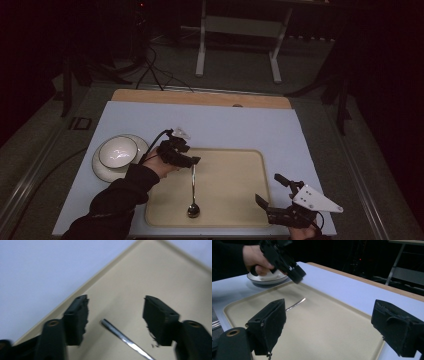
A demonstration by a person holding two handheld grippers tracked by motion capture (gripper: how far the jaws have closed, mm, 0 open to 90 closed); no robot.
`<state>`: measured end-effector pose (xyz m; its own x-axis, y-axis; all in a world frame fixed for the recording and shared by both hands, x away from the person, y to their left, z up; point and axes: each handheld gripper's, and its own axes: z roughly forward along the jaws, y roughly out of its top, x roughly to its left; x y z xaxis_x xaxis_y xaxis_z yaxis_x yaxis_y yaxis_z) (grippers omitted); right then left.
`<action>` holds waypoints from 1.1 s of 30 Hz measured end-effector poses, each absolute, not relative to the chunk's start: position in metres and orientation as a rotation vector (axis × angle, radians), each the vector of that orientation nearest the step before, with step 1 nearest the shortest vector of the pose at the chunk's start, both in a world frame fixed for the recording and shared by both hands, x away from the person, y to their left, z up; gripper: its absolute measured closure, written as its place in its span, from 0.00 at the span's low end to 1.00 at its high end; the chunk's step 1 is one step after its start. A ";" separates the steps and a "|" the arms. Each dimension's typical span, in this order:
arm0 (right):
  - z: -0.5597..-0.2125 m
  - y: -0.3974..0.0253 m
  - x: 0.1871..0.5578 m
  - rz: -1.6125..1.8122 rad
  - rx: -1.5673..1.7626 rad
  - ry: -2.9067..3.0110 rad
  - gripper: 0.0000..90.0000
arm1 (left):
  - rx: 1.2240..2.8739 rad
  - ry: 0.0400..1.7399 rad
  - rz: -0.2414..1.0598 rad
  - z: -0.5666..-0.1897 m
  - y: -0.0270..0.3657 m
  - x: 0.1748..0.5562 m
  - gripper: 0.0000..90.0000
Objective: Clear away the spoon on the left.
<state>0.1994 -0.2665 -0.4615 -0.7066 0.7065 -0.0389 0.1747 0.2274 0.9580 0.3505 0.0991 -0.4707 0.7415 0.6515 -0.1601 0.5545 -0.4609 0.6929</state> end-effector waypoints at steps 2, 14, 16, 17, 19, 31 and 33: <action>-0.461 -0.267 0.199 1.492 0.809 2.031 0.14 | 2.159 0.895 0.153 -0.465 0.102 0.348 0.30; -0.464 -0.268 0.200 1.476 0.835 2.032 0.14 | 2.076 0.808 0.151 -0.444 0.105 0.327 0.03; -0.464 -0.269 0.200 1.477 0.840 2.032 0.14 | 2.069 0.794 0.159 -0.441 0.105 0.323 0.02; -0.464 -0.269 0.200 1.477 0.841 2.032 0.14 | 2.075 0.786 0.167 -0.440 0.105 0.322 0.02; -0.464 -0.269 0.201 1.477 0.841 2.032 0.14 | 2.074 0.781 0.182 -0.438 0.105 0.320 0.02; -0.462 -0.270 0.197 1.470 0.839 2.020 0.14 | 2.046 0.784 0.263 -0.430 0.115 0.309 0.02; -0.462 -0.270 0.197 1.468 0.839 2.022 0.14 | 2.034 0.774 0.297 -0.429 0.116 0.304 0.02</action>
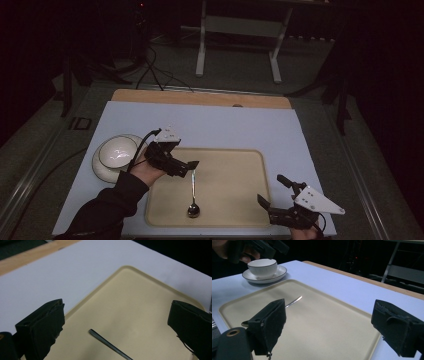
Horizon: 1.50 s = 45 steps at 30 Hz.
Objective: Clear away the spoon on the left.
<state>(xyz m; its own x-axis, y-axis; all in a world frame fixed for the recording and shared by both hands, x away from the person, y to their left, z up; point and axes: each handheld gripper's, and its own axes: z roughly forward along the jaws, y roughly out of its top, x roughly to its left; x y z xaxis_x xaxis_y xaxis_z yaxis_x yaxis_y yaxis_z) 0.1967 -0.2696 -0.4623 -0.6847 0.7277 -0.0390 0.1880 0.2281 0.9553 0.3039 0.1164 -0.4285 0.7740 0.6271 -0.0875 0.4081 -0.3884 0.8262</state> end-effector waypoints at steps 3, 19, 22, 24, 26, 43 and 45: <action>-0.462 -0.269 0.196 1.469 0.839 2.021 0.14 | 2.028 0.773 0.311 -0.426 0.120 0.296 0.02; -0.463 -0.269 0.198 1.473 0.842 2.026 0.14 | 1.967 0.725 0.389 -0.413 0.150 0.254 0.02; -0.462 -0.269 0.198 1.473 0.842 2.026 0.14 | 1.964 0.722 0.397 -0.415 0.153 0.248 0.02; -0.463 -0.269 0.198 1.473 0.844 2.027 0.14 | 1.957 0.729 0.399 -0.417 0.156 0.244 0.02; -0.463 -0.268 0.198 1.472 0.843 2.027 0.14 | 1.956 0.740 0.401 -0.419 0.159 0.240 0.02; -0.463 -0.266 0.199 1.468 0.837 2.036 0.14 | 1.930 0.786 0.405 -0.441 0.181 0.214 0.02; -0.463 -0.265 0.200 1.470 0.834 2.038 0.14 | 1.930 0.796 0.400 -0.446 0.182 0.212 0.02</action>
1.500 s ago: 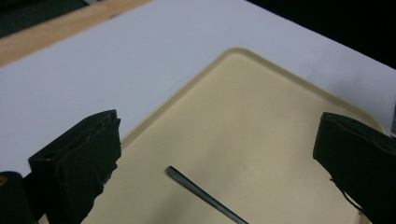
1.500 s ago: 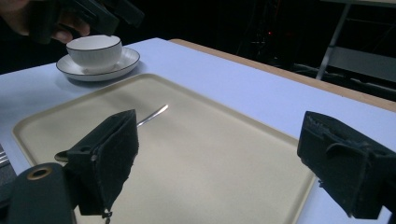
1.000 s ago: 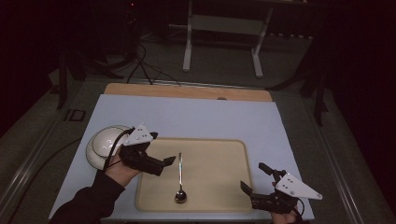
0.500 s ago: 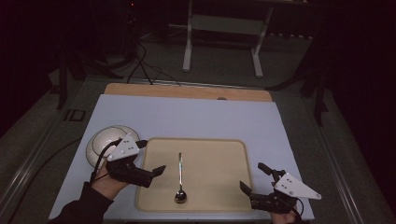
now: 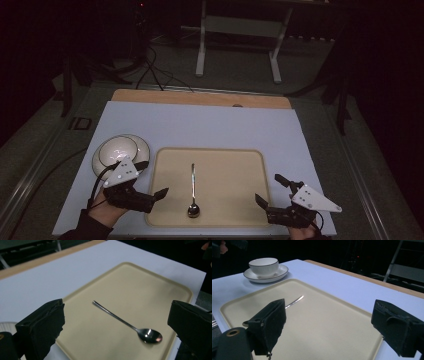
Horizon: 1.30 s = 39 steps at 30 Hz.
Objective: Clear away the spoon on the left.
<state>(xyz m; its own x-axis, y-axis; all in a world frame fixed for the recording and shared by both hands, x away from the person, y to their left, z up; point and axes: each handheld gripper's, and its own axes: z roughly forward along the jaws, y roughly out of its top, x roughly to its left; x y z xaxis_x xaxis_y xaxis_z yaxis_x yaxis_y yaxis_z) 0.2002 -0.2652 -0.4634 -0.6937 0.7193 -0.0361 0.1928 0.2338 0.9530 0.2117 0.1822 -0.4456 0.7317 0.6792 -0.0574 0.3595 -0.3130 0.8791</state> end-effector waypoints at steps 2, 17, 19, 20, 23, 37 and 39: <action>-0.463 -0.265 0.201 1.470 0.833 2.042 0.14 | 1.935 0.804 0.404 -0.450 0.184 0.210 0.02; -0.464 -0.260 0.205 1.472 0.814 2.061 0.14 | 1.919 0.881 0.434 -0.487 0.195 0.205 0.02; -0.464 -0.260 0.205 1.475 0.814 2.062 0.14 | 1.893 0.886 0.410 -0.492 0.200 0.206 0.02; -0.464 -0.260 0.205 1.477 0.814 2.062 0.14 | 1.887 0.894 0.399 -0.494 0.203 0.207 0.02; -0.464 -0.261 0.206 1.480 0.814 2.064 0.14 | 1.881 0.906 0.408 -0.499 0.207 0.209 0.02; -0.465 -0.260 0.206 1.475 0.806 2.077 0.14 | 1.860 0.978 0.417 -0.508 0.208 0.212 0.02; -0.465 -0.260 0.206 1.478 0.807 2.080 0.14 | 1.865 0.970 0.432 -0.509 0.207 0.211 0.02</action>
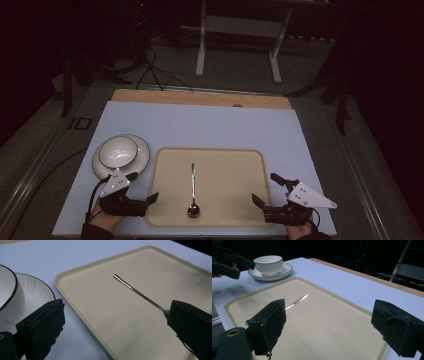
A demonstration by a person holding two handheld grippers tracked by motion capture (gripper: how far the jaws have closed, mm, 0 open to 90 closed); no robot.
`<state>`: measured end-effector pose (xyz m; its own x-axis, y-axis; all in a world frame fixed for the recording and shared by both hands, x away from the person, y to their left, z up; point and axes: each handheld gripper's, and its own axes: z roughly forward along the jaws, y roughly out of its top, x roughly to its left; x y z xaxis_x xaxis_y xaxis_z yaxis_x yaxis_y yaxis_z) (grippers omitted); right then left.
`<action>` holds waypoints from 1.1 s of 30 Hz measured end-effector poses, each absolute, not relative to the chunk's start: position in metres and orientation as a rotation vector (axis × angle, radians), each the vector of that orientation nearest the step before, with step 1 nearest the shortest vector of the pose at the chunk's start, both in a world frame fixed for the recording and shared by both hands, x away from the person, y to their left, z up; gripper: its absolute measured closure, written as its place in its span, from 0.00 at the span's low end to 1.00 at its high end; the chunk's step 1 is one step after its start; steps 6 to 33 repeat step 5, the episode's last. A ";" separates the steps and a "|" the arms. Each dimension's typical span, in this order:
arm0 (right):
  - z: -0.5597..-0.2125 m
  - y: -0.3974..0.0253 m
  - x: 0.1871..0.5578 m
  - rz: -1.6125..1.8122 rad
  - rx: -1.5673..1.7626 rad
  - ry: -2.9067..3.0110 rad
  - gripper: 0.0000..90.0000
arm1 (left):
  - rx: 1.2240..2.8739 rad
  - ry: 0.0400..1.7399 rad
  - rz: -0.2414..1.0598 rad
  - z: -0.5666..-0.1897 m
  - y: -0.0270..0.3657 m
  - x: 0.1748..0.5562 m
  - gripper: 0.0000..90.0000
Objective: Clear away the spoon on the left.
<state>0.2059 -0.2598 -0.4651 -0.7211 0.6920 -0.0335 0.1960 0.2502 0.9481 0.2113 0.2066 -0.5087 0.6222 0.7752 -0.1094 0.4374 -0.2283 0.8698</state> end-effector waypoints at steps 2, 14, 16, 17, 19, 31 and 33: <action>-0.465 -0.260 0.206 1.480 0.810 2.081 0.14 | 1.860 0.966 0.441 -0.508 0.206 0.211 0.02; -0.466 -0.260 0.206 1.478 0.809 2.084 0.14 | 1.846 0.961 0.450 -0.507 0.206 0.211 0.02; -0.466 -0.260 0.206 1.478 0.809 2.084 0.14 | 1.846 0.961 0.450 -0.507 0.206 0.211 0.02; -0.466 -0.260 0.206 1.478 0.809 2.084 0.14 | 1.846 0.961 0.450 -0.507 0.206 0.211 0.02; -0.466 -0.260 0.206 1.478 0.809 2.084 0.14 | 1.846 0.961 0.450 -0.507 0.206 0.211 0.02; -0.466 -0.260 0.206 1.478 0.809 2.084 0.14 | 1.846 0.961 0.450 -0.507 0.206 0.211 0.02; -0.466 -0.260 0.206 1.478 0.809 2.084 0.14 | 1.846 0.961 0.450 -0.507 0.206 0.211 0.02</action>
